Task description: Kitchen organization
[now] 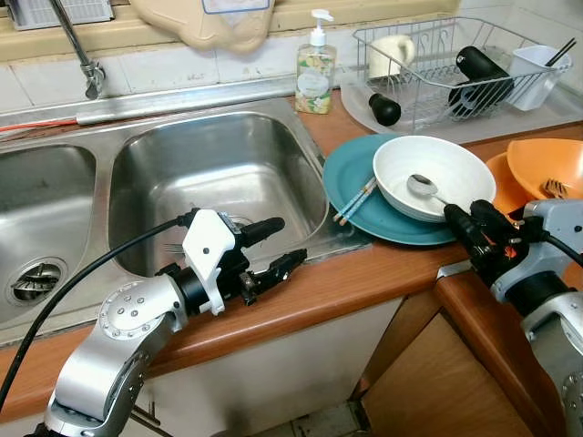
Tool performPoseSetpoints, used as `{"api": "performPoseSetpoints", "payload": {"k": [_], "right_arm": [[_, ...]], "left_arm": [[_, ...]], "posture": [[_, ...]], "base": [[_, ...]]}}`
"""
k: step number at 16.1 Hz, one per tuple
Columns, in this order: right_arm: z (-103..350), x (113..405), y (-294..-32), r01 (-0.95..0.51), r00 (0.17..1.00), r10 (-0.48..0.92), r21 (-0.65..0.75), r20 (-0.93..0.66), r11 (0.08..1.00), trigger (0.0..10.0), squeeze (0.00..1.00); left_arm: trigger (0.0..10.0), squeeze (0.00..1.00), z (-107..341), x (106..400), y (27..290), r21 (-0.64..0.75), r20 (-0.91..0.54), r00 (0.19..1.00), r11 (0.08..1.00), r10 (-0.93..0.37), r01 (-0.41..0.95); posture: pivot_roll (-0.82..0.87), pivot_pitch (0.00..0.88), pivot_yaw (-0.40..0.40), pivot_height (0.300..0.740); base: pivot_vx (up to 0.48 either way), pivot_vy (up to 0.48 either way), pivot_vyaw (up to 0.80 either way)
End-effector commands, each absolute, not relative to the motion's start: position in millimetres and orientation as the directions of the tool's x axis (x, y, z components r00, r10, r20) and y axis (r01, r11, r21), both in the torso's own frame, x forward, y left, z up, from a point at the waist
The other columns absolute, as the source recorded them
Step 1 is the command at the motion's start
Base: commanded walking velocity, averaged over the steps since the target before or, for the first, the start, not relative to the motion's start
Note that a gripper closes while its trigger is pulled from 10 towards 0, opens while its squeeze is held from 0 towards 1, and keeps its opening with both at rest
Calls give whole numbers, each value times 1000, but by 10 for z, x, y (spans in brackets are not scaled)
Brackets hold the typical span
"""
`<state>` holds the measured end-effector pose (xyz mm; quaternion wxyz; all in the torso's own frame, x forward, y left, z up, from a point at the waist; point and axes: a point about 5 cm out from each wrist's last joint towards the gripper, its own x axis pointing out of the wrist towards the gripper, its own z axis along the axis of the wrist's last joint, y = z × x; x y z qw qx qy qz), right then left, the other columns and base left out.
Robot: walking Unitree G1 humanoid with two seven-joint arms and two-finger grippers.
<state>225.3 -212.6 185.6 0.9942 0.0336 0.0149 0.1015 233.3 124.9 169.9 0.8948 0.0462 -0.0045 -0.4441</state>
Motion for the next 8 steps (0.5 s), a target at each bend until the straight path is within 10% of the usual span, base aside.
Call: {"api": "performPoseSetpoints", "payload": {"k": [1, 8], "right_arm": [[1878, 2266, -2130, -210, 978, 211, 75, -6, 975, 0, 0], [1888, 2268, -2130, -213, 977, 214, 73, -1, 974, 0, 0]], "left_arm": [[10000, 0, 1751, 2321, 1217, 101, -28, 586, 581, -810, 808], [10000, 0, 1746, 2305, 1205, 89, -35, 572, 568, -819, 818]], "posture": [[-129, 0, 30, 740], [-130, 0, 28, 740]], "base": [[0, 0, 0], [0, 0, 0]]}}
